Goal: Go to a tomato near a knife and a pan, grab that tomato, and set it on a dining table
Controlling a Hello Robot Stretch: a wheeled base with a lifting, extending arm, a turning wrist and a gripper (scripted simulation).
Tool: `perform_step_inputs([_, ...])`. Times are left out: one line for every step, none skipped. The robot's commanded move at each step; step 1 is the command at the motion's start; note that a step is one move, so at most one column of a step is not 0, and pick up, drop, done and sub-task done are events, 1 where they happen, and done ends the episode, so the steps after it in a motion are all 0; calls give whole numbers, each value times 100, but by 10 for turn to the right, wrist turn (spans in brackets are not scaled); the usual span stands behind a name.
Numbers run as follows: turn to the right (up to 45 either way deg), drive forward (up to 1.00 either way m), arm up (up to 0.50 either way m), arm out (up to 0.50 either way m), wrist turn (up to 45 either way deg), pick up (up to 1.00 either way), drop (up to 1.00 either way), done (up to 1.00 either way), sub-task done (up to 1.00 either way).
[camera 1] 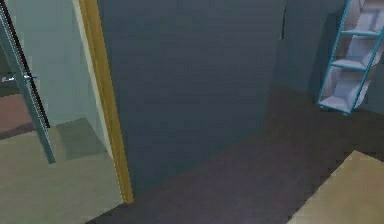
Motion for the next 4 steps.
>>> perform_step_inputs([0,0,0,0,450,0,0,0,0])
perform_step_inputs([0,0,0,0,450,0,0,0,0])
perform_step_inputs([0,0,0,0,420,0,0,0,0])
perform_step_inputs([0,0,-32,0,0,0,0,0,0])
